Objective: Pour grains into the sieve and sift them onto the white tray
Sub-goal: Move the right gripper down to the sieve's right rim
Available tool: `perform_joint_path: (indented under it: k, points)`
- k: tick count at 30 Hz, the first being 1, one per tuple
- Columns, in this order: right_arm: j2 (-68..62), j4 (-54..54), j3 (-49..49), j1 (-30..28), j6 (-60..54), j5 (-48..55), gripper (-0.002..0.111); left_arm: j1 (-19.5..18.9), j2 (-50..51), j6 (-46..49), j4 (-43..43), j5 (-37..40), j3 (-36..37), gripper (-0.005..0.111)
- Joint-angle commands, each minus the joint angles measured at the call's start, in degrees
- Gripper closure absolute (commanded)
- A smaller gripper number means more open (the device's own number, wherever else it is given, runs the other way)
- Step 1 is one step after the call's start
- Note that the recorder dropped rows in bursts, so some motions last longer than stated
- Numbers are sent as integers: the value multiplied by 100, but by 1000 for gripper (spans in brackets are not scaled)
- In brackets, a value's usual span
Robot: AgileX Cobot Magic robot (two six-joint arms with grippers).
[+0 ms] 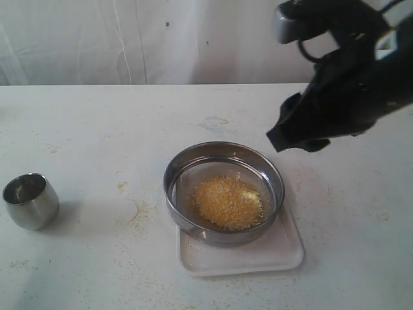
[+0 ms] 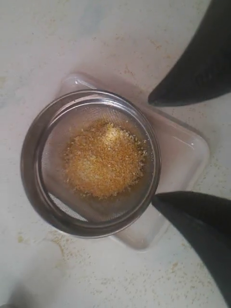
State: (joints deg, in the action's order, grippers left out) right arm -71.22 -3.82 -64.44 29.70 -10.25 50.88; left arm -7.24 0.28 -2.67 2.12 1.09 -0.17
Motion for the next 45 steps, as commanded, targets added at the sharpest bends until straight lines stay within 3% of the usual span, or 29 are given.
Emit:
perform_joint_path:
  k: [1,8,17,24,45]
  points:
    - [-1095,88,-618,-452,-314,7,55,-4,-28,11,47,15,17,107]
    - [-2493,-146,-1006,-1354,-598,-301,55,-4,-28,-1,47,15,17,107]
    - [-3845,-2811,-1332,-1563,-2819,-445,55,-4,-28,9,47,15,17,107]
    - [-4331,-2810,-1667,-1603,-2872,-944,55,-4,-28,9,47,15,17,107]
    - [-5089,-2527,-2022,-1415,-3370,-874,60,-4,-28,9,47,15,17,107]
